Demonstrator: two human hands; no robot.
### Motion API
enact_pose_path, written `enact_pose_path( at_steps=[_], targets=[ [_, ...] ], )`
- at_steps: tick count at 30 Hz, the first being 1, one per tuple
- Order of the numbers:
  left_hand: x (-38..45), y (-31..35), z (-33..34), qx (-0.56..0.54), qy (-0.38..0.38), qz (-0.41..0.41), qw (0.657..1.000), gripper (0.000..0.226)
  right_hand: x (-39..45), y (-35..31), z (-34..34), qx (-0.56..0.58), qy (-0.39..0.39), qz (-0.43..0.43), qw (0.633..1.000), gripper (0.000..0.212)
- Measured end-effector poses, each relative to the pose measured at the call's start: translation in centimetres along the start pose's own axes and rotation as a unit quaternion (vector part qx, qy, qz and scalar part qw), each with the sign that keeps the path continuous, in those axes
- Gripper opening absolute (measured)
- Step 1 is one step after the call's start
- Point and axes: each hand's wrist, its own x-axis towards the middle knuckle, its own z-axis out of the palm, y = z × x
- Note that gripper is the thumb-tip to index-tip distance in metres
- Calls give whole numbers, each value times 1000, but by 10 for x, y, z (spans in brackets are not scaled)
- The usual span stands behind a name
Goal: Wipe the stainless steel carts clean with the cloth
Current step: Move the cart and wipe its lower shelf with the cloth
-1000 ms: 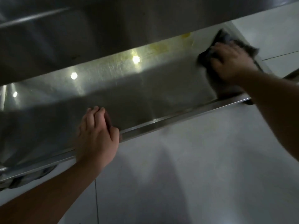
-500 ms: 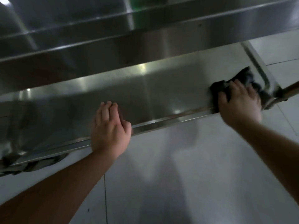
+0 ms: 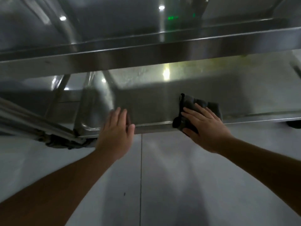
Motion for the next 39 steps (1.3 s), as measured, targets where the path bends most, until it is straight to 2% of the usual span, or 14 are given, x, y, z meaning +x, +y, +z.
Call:
enact_pose_path(
  at_steps=[4, 9, 12, 15, 19, 25, 30, 33, 35, 39],
  targets=[
    [-29, -78, -2, 70, -32, -29, 997, 84, 4, -11, -2, -50, -24, -6, 998, 81],
    [-37, -94, 6, 90, -30, -32, 995, 95, 34, -47, -5, -102, -73, -114, 985, 78],
    [-37, -93, 8, 82, -17, -31, 996, 93, 67, -101, 5, -97, -68, -172, 978, 74],
    [-39, -95, 8, 72, -8, -19, 997, 84, 96, -175, 25, -63, -54, -190, 978, 71],
    [-37, -100, 12, 56, 0, -17, 998, 96, 115, -237, 48, -45, -13, -204, 978, 67],
    [-38, -98, 22, 70, 11, -24, 997, 102, 102, -216, 54, -66, 31, -229, 971, 66],
    [-39, -95, 22, 83, 3, -34, 996, 111, 78, -184, 51, -40, 51, -193, 979, 72],
    [-40, -94, 14, 93, -45, -37, 994, 118, 56, -169, 39, -40, 34, -161, 986, 75],
    [-35, -93, 1, 122, -111, -39, 986, 115, 40, -163, 23, -35, 11, -128, 991, 69],
    [-32, -73, -46, 160, -227, -45, 960, 104, 0, -169, -30, -22, -108, -40, 993, 50]
  ],
)
